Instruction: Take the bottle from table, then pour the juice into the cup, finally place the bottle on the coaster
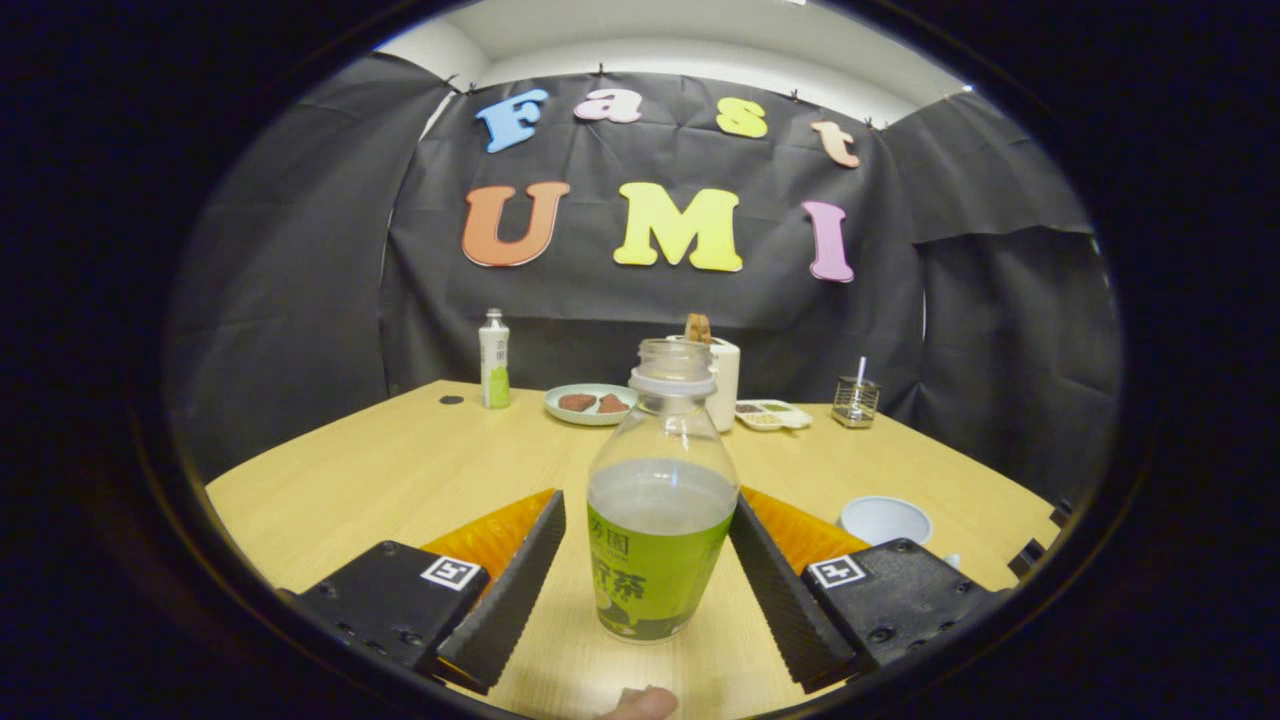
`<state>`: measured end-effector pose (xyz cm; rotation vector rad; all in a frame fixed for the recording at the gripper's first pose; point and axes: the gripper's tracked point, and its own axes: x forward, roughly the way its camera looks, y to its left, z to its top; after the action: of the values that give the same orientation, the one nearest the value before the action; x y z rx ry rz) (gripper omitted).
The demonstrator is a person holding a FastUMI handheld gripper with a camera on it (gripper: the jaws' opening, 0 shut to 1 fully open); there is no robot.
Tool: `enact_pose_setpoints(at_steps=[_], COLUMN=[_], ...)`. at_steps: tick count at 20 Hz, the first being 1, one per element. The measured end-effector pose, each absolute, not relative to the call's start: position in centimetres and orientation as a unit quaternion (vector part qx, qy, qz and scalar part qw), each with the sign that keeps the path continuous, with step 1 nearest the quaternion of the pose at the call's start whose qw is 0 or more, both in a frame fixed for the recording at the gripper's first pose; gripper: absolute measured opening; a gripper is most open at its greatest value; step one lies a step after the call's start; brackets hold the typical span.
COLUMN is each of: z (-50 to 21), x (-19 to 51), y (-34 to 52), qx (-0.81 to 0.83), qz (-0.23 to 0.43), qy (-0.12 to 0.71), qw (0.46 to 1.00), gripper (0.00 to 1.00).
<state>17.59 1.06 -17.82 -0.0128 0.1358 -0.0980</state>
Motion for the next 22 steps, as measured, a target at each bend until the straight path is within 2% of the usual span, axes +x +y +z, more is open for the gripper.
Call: enact_pose_setpoints(at_steps=[3, 5, 7, 14, 22], z=[-16.9, -16.5, -16.3, -13.6, -9.2], x=[18.5, 18.5, 17.8, 16.0, 15.2], y=[1.2, 3.1, 1.6, 1.2, 4.2], qx=[-0.006, -0.028, -0.043, 0.044, 0.207], qz=[-0.046, -0.011, -0.041, -0.068, 0.002], qy=[0.046, 0.042, 0.050, 0.072, 0.065], qw=[0.998, 0.999, 0.997, 0.994, 0.976], gripper=[0.98, 0.89, 0.79, 0.79, 0.79])
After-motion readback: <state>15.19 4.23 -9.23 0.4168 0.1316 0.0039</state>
